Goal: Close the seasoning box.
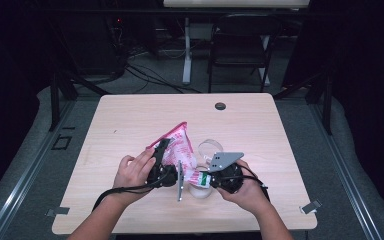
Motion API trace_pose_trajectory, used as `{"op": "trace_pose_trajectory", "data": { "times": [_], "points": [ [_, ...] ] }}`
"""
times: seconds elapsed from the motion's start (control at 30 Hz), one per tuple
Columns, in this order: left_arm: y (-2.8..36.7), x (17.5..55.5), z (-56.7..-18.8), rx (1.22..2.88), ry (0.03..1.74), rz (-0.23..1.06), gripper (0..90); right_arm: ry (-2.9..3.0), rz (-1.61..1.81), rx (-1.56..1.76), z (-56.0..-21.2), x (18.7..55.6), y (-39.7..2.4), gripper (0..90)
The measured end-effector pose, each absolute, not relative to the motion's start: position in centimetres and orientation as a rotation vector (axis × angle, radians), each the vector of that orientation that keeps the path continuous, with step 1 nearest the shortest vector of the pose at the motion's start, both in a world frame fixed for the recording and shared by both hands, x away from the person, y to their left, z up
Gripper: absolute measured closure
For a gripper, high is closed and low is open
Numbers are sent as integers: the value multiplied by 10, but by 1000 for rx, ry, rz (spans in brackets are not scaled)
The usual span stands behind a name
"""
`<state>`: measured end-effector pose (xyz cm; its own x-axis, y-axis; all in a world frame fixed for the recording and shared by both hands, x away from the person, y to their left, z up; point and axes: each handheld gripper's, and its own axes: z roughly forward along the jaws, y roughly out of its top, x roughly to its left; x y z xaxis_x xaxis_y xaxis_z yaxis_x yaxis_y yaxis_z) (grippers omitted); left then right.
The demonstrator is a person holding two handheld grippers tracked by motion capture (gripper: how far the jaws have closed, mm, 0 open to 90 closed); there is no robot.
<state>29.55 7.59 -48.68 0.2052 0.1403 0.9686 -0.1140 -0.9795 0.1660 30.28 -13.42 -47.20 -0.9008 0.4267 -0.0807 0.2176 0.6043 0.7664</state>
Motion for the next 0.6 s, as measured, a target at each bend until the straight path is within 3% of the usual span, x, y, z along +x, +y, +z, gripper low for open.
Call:
{"op": "trace_pose_trajectory", "data": {
  "times": [0.6],
  "points": [
    [75, 296, -486, 2271, 9, 1869, 635, 2575, 1180, 530, -472, 303, -135, 900]
  ]
}}
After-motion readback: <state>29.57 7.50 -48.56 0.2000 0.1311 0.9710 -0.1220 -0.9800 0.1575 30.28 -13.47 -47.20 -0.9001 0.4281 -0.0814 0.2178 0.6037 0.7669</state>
